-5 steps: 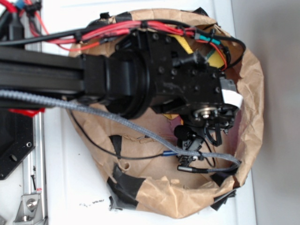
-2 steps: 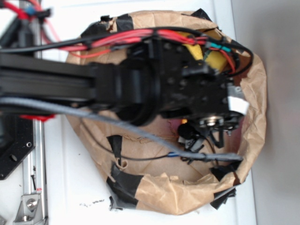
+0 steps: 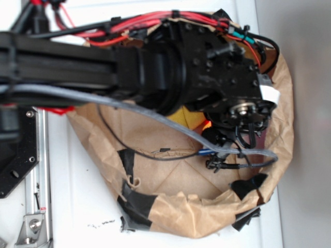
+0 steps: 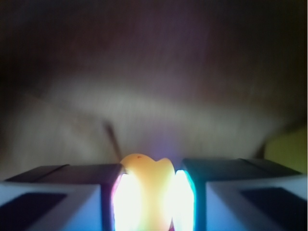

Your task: Grab the yellow duck.

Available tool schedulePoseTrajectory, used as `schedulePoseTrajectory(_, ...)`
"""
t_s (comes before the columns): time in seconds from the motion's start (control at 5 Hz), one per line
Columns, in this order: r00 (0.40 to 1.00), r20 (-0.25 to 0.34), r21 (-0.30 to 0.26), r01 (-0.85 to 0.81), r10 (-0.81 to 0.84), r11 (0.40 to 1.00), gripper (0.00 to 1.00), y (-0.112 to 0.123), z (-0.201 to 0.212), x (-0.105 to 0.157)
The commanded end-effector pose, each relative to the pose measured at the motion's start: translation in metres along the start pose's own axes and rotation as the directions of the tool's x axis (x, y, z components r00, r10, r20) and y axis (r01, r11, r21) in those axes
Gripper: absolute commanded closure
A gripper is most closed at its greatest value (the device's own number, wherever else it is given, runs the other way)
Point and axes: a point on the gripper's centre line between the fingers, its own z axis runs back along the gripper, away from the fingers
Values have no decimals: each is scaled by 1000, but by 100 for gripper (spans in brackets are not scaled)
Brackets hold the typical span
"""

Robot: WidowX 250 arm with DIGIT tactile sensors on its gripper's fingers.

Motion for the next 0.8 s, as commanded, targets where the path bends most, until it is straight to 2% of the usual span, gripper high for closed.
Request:
schedulePoseTrajectory(0.0,992,123,108,10,-23,994,100,-16,123,-3)
schedulePoseTrajectory(0.2,983,91,158,-174,161,972,100,-23,175,-12)
schedulePoseTrajectory(0.4,913,74,125,-407,401,905,100,-24,193,-32)
schedulePoseTrajectory(0.6,890,53,114,-455,452,883,100,-25,193,-41)
